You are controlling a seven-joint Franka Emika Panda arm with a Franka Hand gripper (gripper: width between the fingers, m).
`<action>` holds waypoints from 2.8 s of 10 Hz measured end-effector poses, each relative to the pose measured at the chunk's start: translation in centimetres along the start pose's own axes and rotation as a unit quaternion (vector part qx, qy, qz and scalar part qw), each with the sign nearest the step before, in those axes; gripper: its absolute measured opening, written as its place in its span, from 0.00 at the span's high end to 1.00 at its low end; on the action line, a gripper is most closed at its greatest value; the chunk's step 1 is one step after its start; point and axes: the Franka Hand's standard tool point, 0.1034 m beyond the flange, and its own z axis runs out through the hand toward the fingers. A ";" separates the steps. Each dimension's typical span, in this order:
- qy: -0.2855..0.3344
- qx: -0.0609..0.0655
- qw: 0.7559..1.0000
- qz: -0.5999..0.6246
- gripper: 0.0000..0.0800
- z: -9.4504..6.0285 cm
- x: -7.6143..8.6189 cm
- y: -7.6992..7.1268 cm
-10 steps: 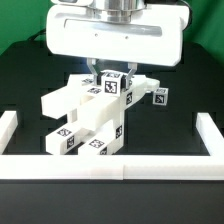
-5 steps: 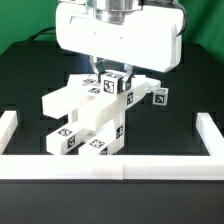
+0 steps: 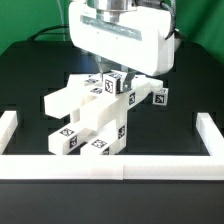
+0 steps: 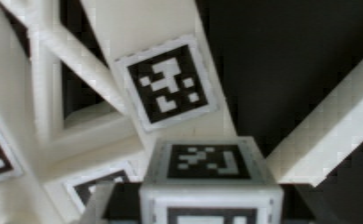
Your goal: Assemble chair
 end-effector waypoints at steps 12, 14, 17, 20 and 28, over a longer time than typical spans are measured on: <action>-0.022 -0.006 0.995 -0.092 0.19 -0.1 -0.9 -0.6; -0.022 -0.003 0.982 -0.189 0.19 -0.1 -0.9 -0.7; -0.023 -0.001 0.955 -0.297 0.19 0.0 -0.7 -0.5; -0.023 0.001 0.921 -0.388 0.19 0.0 -0.7 -0.5; -0.022 0.004 0.821 -0.570 0.22 0.1 -0.5 -0.3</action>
Offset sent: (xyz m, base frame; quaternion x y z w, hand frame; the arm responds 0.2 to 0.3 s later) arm 0.0000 0.0000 0.0000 0.0000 0.0000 0.1296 0.9916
